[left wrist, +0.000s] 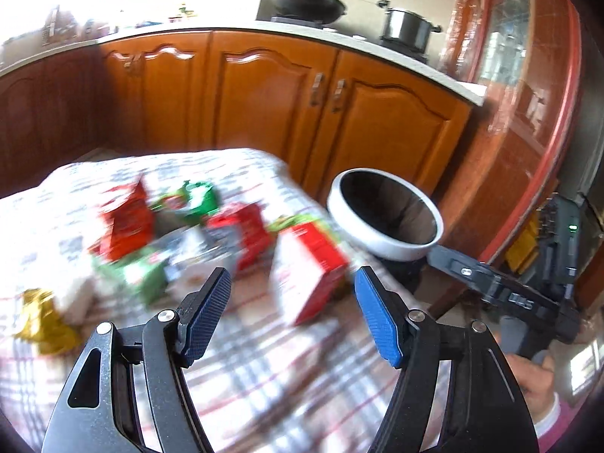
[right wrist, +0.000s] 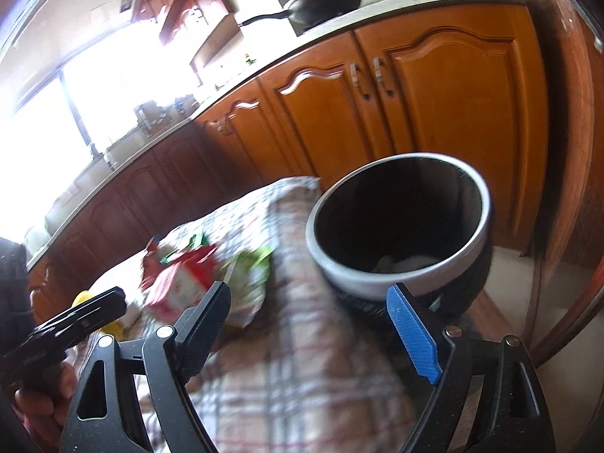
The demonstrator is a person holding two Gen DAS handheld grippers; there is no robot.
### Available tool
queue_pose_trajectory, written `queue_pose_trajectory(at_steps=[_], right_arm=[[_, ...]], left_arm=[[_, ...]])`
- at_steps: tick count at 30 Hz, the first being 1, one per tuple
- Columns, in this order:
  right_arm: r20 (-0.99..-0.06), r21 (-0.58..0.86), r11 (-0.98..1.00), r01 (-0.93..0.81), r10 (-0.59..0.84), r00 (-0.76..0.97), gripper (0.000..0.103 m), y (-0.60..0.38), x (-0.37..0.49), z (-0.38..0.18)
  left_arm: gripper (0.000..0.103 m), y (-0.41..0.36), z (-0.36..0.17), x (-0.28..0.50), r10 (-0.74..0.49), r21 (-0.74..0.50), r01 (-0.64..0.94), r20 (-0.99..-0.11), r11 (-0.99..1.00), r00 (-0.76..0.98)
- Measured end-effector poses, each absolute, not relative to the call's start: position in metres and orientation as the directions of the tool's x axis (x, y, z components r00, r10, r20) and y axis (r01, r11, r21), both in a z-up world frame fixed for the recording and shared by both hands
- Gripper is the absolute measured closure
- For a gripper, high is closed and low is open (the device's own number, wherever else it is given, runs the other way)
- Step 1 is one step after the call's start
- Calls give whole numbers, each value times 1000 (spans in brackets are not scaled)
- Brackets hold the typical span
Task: Collect trash
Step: 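Withdraw both open tools from the bin back toward the table, then grasp the yellow snack packet with the left tool while the right tool grasps the red juice carton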
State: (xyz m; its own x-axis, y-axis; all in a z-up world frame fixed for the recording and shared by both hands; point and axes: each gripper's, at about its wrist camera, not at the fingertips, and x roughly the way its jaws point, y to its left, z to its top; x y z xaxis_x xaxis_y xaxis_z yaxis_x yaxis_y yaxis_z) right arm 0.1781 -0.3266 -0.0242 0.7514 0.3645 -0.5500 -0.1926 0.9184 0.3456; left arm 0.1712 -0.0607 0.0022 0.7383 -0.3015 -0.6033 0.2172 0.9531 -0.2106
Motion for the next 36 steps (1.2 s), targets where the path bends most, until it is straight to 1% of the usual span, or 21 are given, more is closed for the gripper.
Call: queue_pose_trajectory(at_steps=[9,14,17,19,21,23,25,28,31,32,33,34,35,36], right_arm=[[-555,335,895,-293,439,706,16,-267,158,-33],[-559,311,892,-327,450,696,18,-243,159,-34],[-559,289,894,-342,448,698,22,-227,158,-34],[-563,281,894,-349,448,695,25,-220,161,-35],[-566,271,896,-353,444,695,32,-214,164,-35],[-569,257,898,-357,440,695,35,-208,169,-36],[-573,246,900,-361,435,695,35,-202,174,-37],[-583,231,903,-361,426,692,36,-196,181,-40],[-599,215,907,-362,415,685,46,-189,190,-45],[-607,214,908,-361,413,679,51,-187,193,-49],[-615,211,909,-358,409,674,60,-185,196,-52],[-623,210,911,-356,405,669,67,-184,198,-54],[-633,210,912,-351,401,662,70,-183,199,-57],[-637,209,914,-348,397,661,70,-183,199,-59]], left_arm=[[34,0,-14,148,-196,-203,83,-636,976,747],[34,28,-18,140,-135,-189,16,-639,982,757],[33,47,-19,136,-100,-185,-26,-641,982,761],[30,59,-19,134,-77,-180,-51,-638,982,766],[27,70,-18,136,-46,-166,-79,-636,983,770],[25,80,-19,139,-25,-158,-99,-640,982,768],[22,88,-24,144,-9,-150,-117,-652,982,758],[22,98,-35,153,16,-136,-145,-673,980,739],[23,103,-47,162,23,-131,-159,-700,979,714],[29,102,-50,164,23,-127,-158,-704,979,710],[45,102,-53,166,18,-124,-152,-713,981,701],[55,101,-55,167,11,-123,-144,-722,982,691],[66,100,-57,168,0,-128,-135,-726,983,688],[66,99,-56,166,-13,-138,-126,-723,982,691]])
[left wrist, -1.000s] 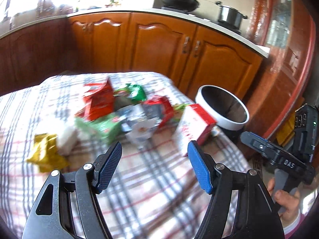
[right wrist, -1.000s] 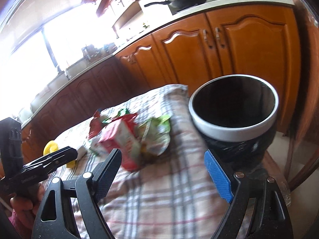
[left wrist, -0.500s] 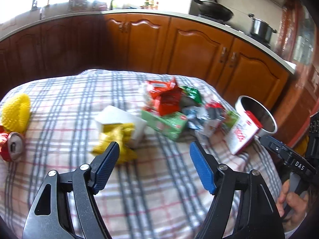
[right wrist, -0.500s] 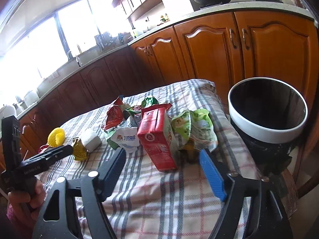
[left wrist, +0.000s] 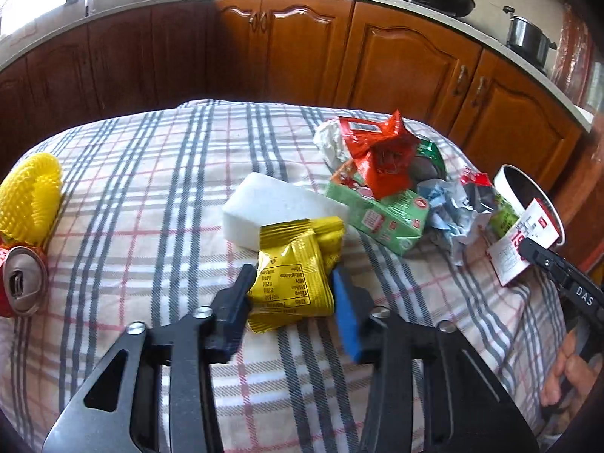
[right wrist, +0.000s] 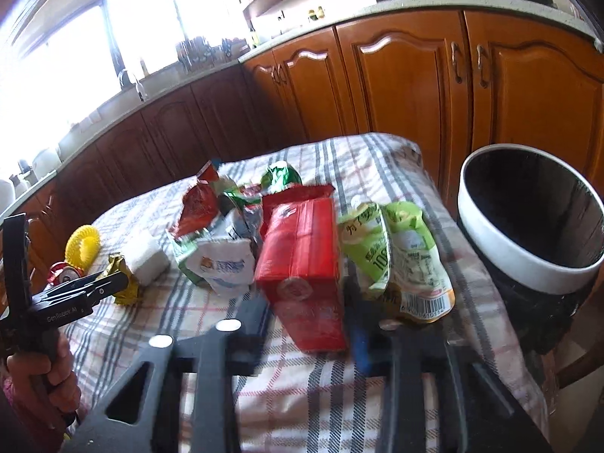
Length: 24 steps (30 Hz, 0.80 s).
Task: Collect trash
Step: 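Grasp the yellow snack packet with the left tool while the right tool grasps the red juice carton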
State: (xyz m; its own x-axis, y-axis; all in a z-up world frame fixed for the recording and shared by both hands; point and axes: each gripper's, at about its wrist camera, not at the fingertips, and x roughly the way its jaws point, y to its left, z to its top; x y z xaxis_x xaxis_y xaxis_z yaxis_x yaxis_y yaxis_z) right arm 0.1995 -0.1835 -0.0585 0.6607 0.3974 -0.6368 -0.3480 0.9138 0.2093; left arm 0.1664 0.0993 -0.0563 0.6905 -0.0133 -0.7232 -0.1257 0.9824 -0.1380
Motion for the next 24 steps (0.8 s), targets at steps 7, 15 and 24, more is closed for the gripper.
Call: queue_pose_trajectory(at_steps=[7,15,24], right_arm=[[-600,224,909,-351,412,685,71,-197,180,-46],[-563,238,909,-342,416,714,71,-220,155,-25],[-536,252,925,-283,377,756,71,-258,144,-12]], left_arm=[[68,76,-38,147,-112,-197,-35,-683,980,721],[68,18,-17,144,-247,-238,117,-648,964,720],[68,-34,-3,152,-332,-234,235,-634,943,699]])
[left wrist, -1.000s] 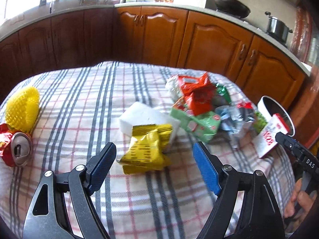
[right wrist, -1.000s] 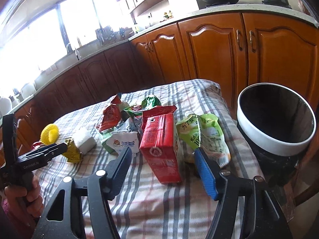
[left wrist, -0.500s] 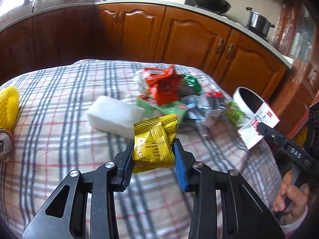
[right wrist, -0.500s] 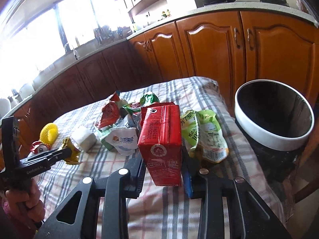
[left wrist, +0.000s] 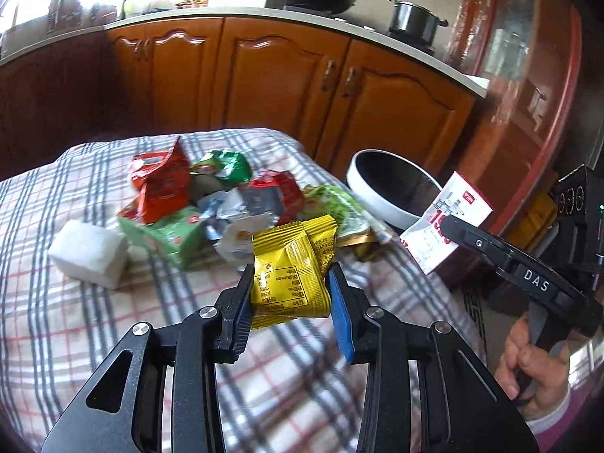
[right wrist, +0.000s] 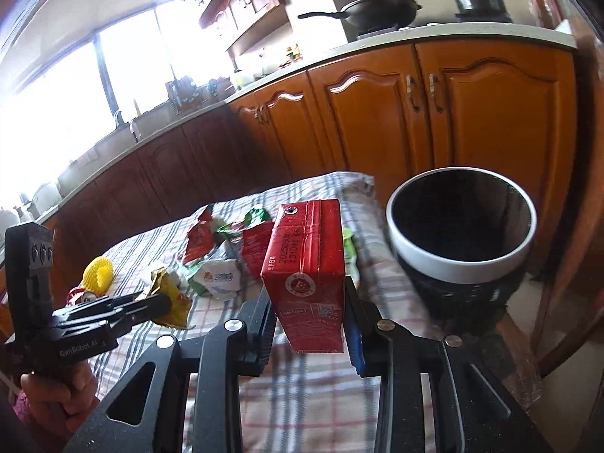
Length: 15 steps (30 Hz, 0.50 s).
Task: Collect trash
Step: 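Carry the packet and carton over the bin and open both tools to drop them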
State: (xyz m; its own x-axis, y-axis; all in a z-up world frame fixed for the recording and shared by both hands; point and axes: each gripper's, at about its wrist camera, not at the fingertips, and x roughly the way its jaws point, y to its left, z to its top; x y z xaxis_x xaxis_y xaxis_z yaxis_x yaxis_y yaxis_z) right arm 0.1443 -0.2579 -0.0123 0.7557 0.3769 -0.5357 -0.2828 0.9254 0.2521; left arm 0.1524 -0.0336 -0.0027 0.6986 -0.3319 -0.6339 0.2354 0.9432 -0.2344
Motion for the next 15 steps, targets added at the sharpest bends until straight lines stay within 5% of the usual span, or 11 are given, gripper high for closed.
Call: queue_pose_trajectory(at_steps=[15], right_arm=[[-533,259,950,-177,293,794,71,-312,162,-11]], left_arm=[[68,-89,12,181,-405,-232,337,-626,912,666]])
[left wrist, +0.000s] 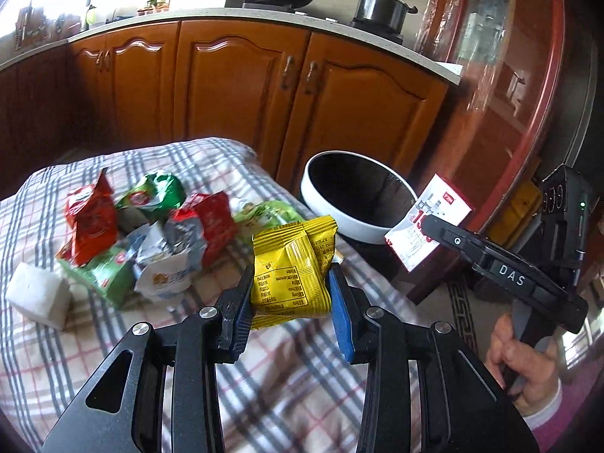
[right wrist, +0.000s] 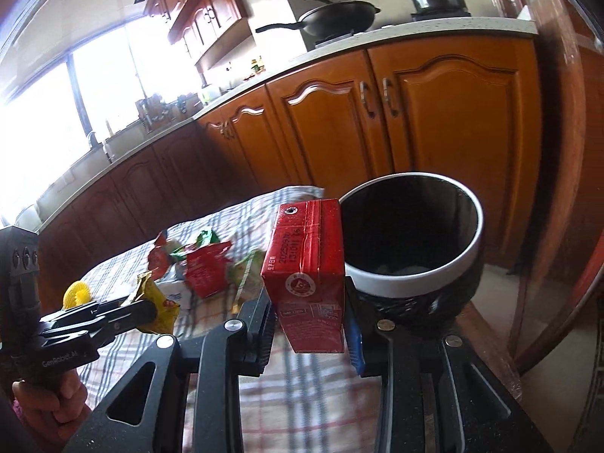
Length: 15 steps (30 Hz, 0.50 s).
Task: Collect trash
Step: 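Carry the packet and carton over the bin and open both tools to drop them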
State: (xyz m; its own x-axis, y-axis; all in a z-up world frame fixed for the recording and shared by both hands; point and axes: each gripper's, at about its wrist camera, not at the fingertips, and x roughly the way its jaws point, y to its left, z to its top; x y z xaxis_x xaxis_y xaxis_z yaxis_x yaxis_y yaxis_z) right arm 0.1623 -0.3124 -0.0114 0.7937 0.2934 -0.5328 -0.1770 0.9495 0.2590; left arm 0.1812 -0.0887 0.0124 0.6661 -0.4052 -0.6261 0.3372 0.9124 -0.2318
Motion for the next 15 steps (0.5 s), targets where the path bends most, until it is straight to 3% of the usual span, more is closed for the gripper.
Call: queue_pose_trajectory(at_steps=[15], right_arm=[[-538,248,964,-93,217,814,71,-359,210,-2]], left_arm=[[68,-156,28,246,-454,-208,425,-625,881,635]])
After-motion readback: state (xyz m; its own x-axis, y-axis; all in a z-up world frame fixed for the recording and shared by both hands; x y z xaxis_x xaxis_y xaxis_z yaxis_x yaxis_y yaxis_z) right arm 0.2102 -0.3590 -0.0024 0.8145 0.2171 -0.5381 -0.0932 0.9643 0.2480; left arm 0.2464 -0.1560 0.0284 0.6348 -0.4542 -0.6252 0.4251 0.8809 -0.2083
